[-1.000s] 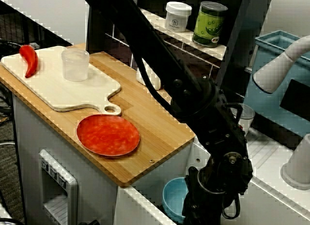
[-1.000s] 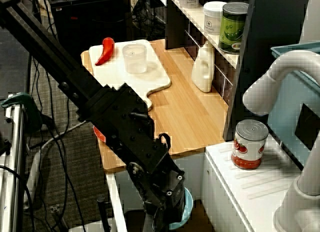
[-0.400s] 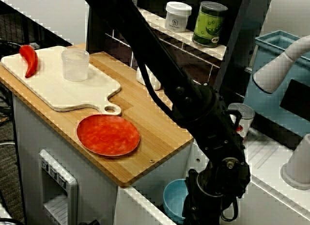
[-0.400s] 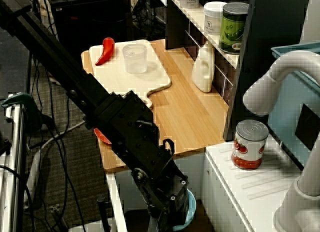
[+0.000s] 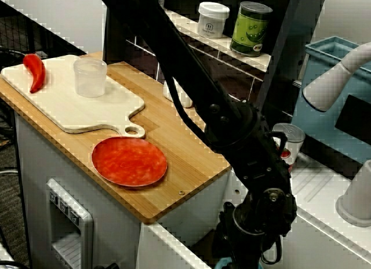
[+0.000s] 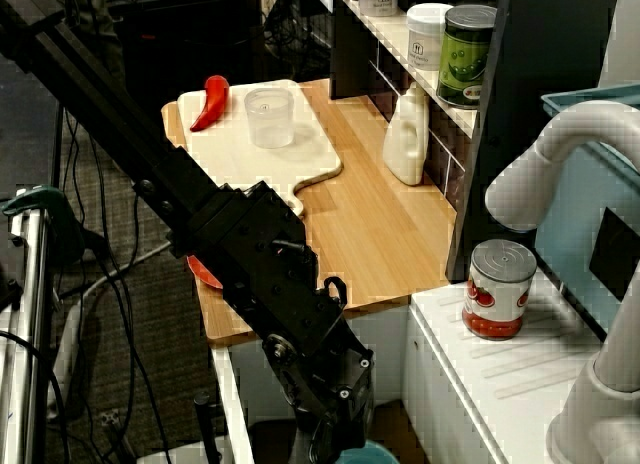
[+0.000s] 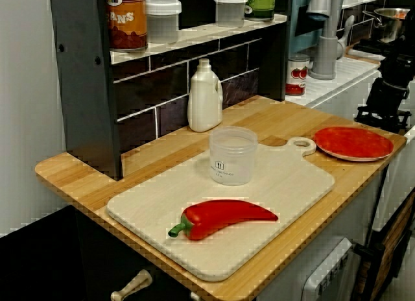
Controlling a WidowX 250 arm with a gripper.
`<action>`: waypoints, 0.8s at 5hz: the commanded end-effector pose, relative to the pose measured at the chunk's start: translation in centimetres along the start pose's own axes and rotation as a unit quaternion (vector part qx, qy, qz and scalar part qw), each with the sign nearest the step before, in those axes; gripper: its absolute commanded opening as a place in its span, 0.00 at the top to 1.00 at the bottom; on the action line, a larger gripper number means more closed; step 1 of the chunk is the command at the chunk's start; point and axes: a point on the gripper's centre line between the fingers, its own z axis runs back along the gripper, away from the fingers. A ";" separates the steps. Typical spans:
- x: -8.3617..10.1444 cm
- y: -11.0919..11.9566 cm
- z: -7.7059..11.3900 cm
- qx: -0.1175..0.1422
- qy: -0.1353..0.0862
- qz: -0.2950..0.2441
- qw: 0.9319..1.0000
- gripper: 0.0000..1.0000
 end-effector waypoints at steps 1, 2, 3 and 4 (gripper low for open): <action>0.7 1.1 3.7 -0.008 -0.035 0.016 0.999 0.00; 0.7 1.5 4.5 -0.011 -0.038 0.019 0.999 0.00; 0.6 1.9 5.6 -0.015 -0.042 0.021 0.999 0.00; 0.5 2.5 7.0 -0.022 -0.047 0.026 0.998 0.00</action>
